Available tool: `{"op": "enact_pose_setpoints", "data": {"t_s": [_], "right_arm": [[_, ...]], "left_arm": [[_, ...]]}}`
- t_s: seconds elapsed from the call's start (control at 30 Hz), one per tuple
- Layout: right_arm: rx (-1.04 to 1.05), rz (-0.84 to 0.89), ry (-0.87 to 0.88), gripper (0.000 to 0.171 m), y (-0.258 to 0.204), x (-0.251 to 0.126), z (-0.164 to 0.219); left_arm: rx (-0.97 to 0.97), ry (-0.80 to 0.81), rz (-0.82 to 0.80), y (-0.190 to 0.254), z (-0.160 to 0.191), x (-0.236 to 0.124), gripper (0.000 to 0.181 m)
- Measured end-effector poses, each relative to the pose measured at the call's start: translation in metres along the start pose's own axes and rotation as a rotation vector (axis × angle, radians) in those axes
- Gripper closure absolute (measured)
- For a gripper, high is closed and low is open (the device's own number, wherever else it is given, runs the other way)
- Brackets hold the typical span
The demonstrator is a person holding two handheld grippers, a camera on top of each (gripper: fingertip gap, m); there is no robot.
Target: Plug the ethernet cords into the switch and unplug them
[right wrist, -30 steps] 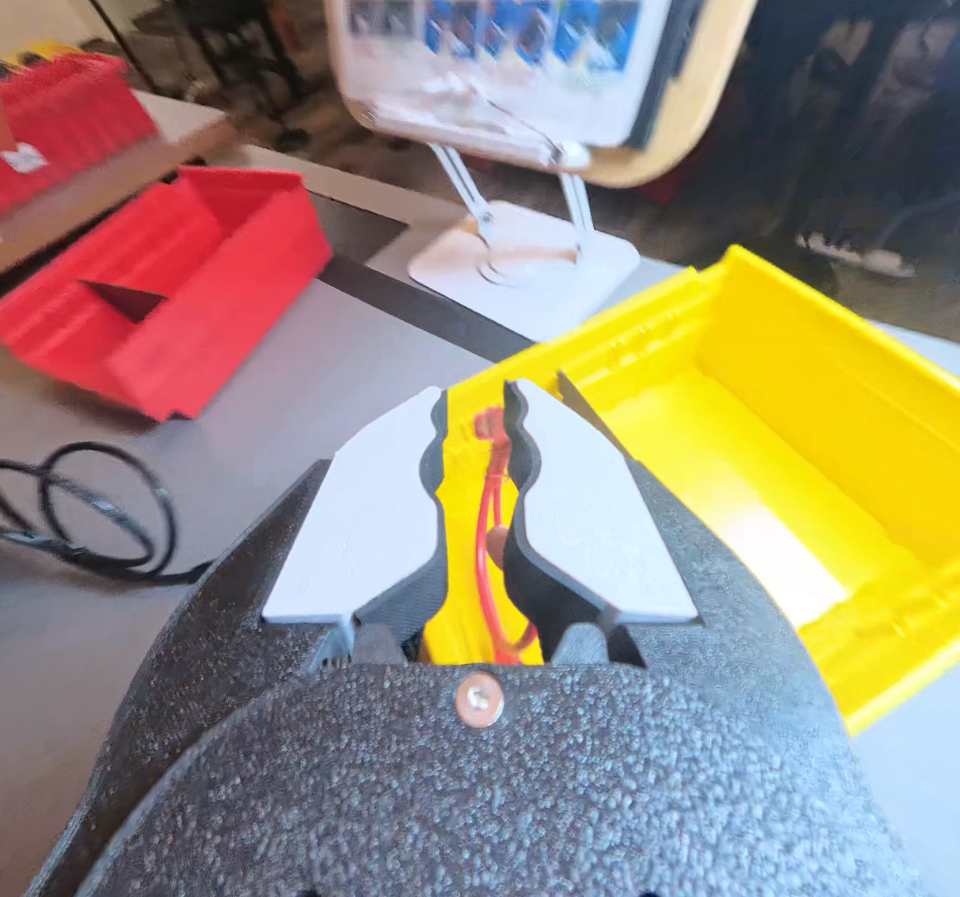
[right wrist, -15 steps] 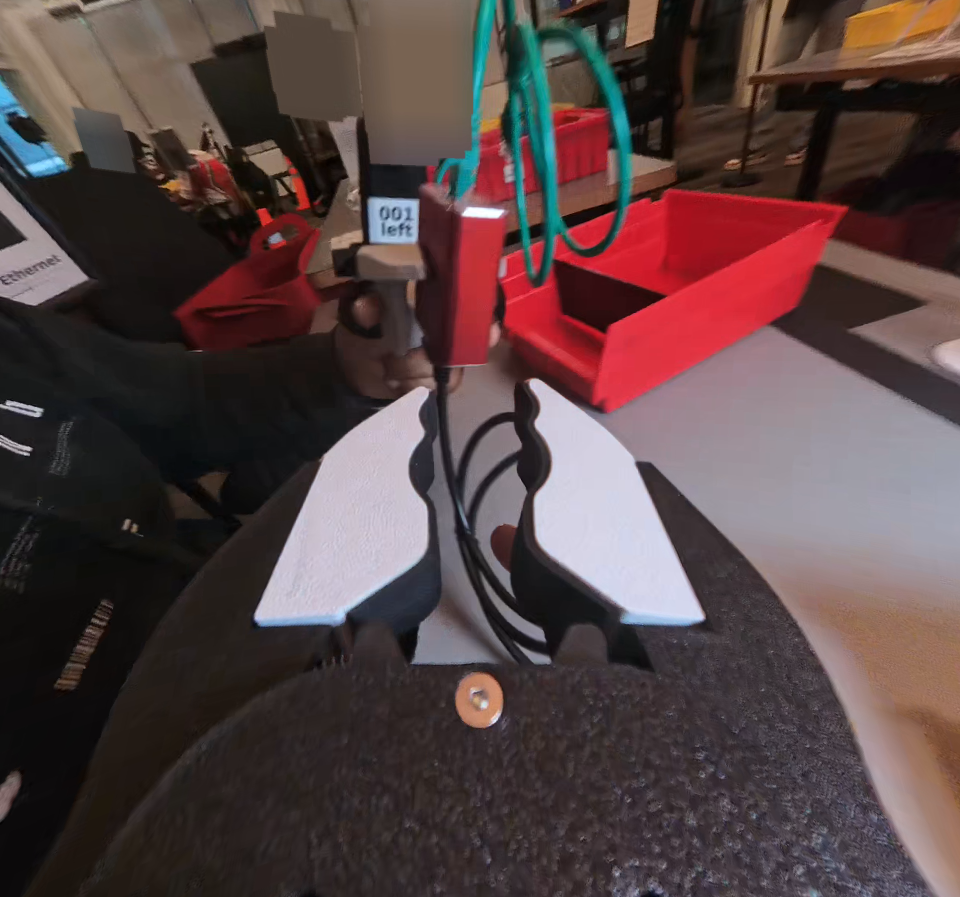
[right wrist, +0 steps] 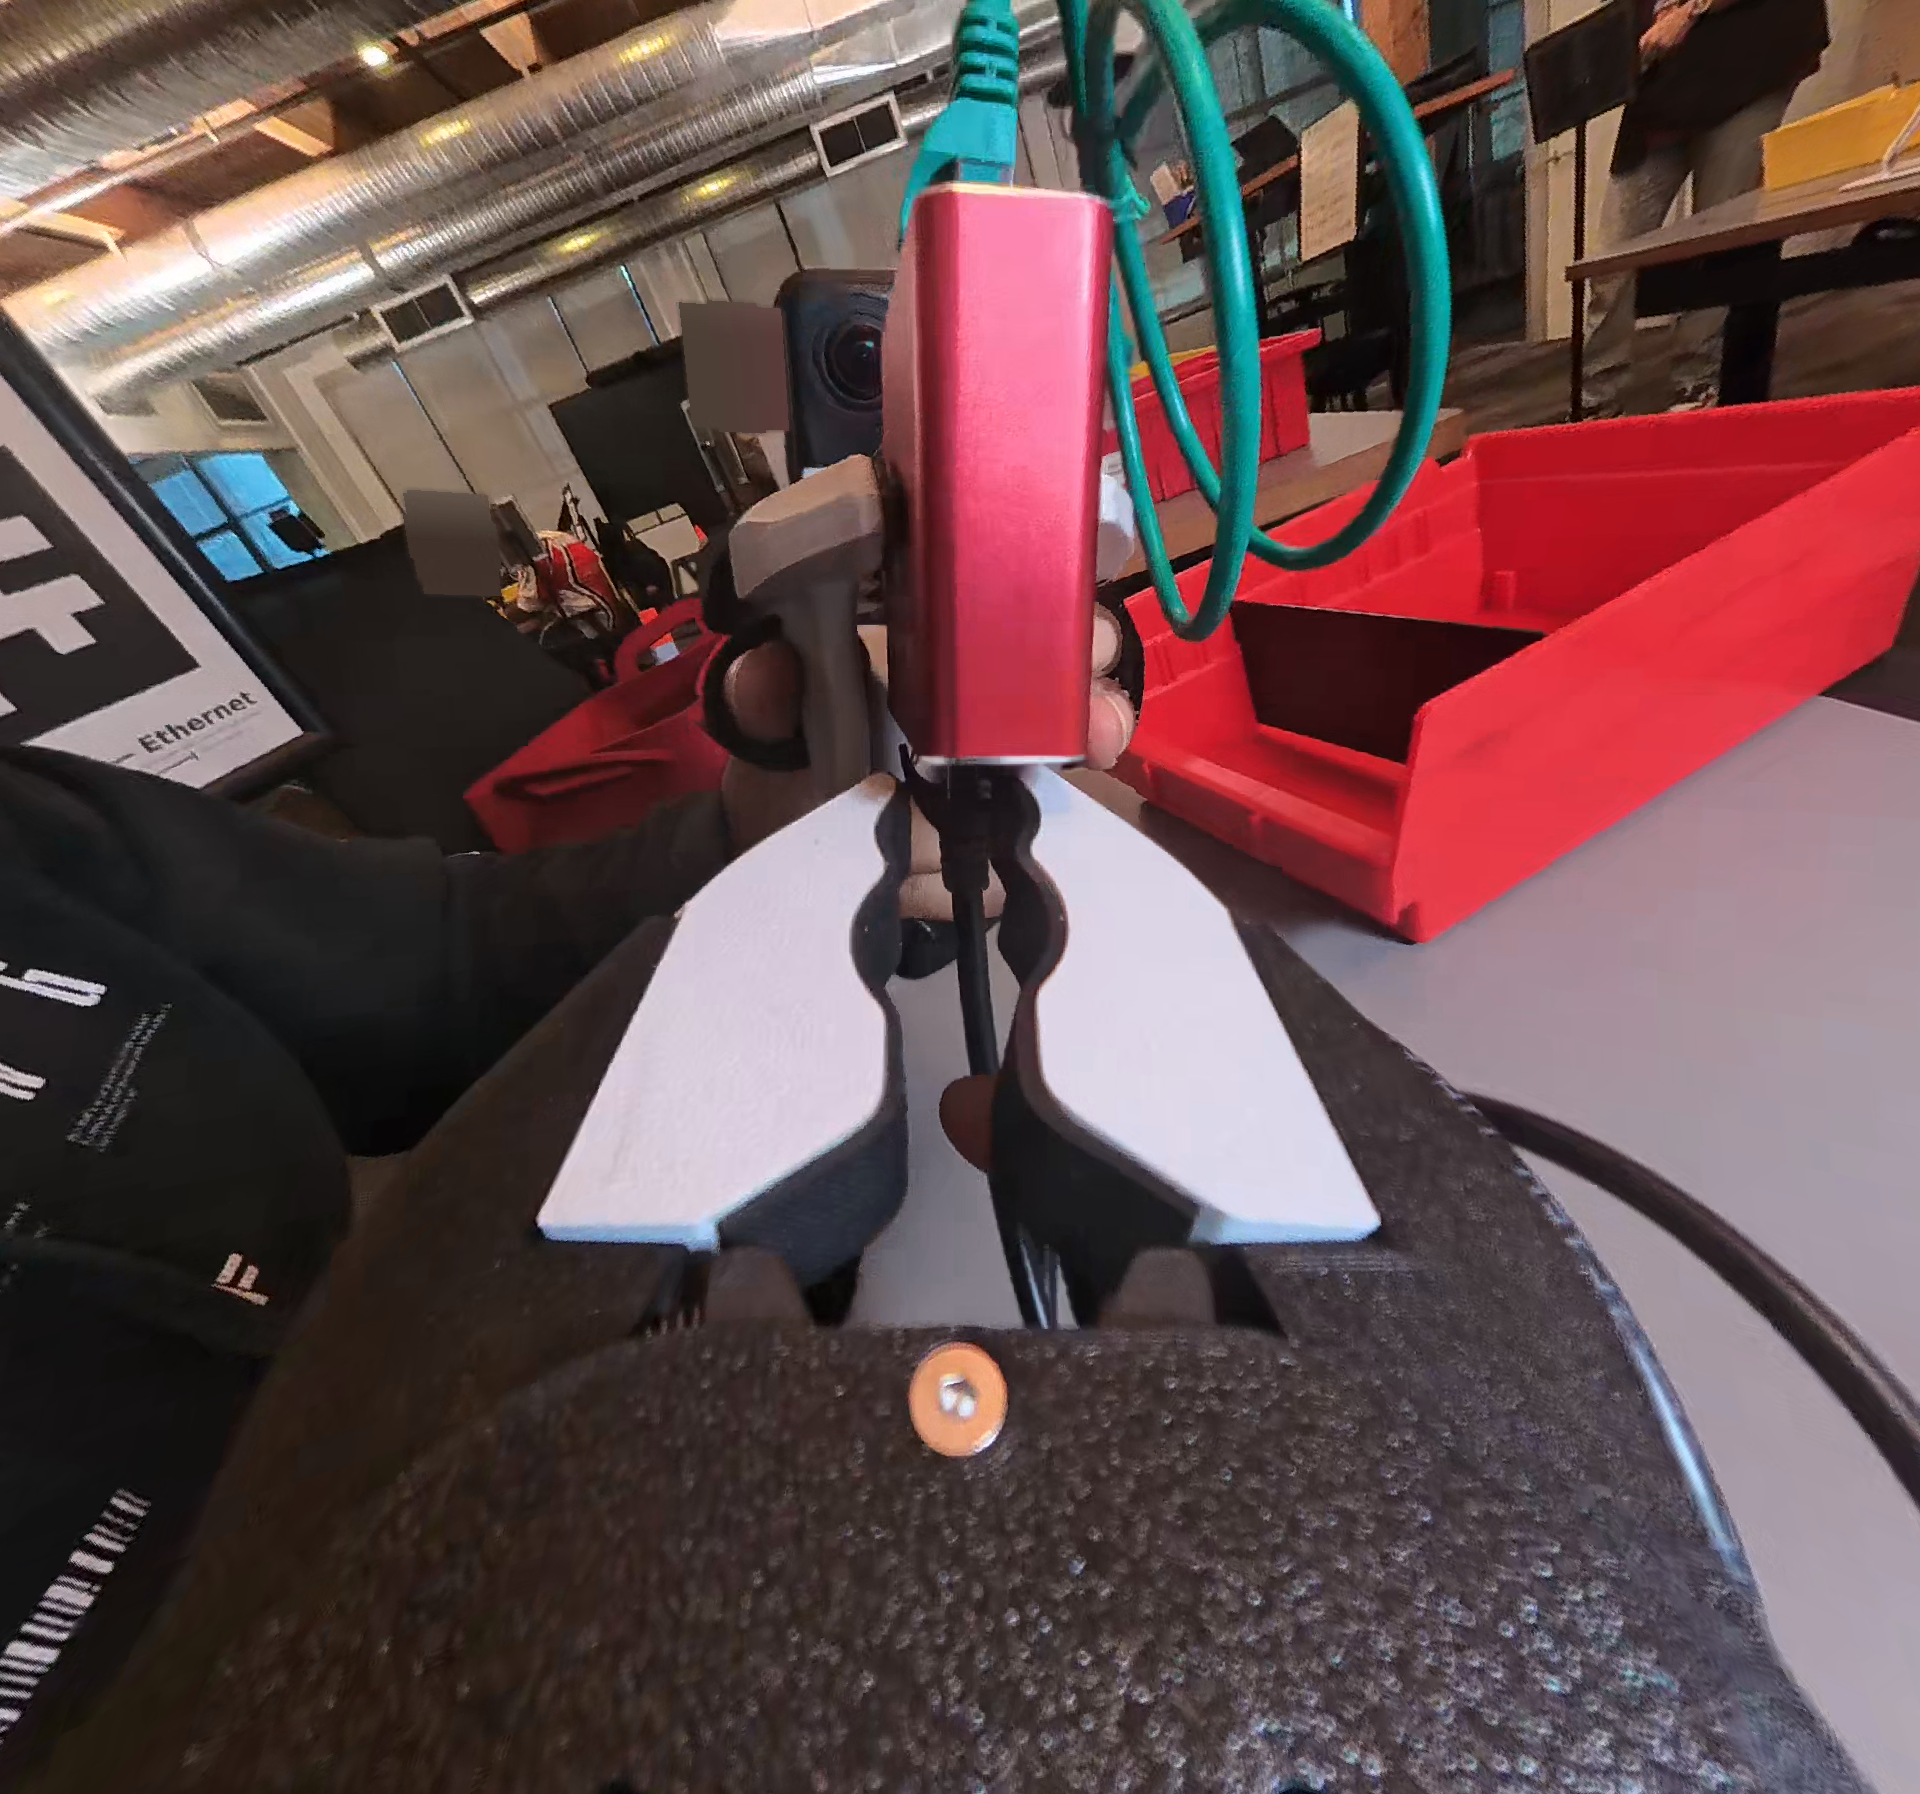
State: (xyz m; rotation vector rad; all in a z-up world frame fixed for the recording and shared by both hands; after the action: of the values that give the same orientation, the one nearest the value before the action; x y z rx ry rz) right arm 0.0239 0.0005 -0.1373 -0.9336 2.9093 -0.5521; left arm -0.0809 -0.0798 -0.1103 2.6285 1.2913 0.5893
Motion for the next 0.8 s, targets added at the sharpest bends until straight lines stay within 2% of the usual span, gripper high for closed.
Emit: {"op": "enact_pose_setpoints", "data": {"t_s": [0.23, 0.53, 0.8], "right_arm": [[0.011, 0.005, -0.027, 0.157, -0.002, -0.003, -0.003], [0.117, -0.015, 0.072, 0.155, -0.004, -0.005, -0.003], [0.105, 0.112, 0.004, 0.157, -0.002, -0.005, -0.002]], "left_arm": [[0.095, -0.080, -0.036, 0.003, -0.002, -0.003, 0.151], [0.097, 0.019, -0.037, 0.010, -0.002, 0.002, 0.154], [0.161, -0.025, -0.101, 0.012, 0.002, 0.005, 0.154]]}}
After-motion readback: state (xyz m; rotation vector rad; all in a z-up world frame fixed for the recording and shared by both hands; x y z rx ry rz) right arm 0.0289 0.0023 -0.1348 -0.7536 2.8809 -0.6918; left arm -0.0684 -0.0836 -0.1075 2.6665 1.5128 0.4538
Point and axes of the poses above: each gripper's, where its closed fingertips meet, x out along the fingers, z out of its underside, y = z × x across the jaws, the point moved 8 cm from there along -x, back along the fingers, and after that the axes turned 1 degree about x, right-handed, at the moved point
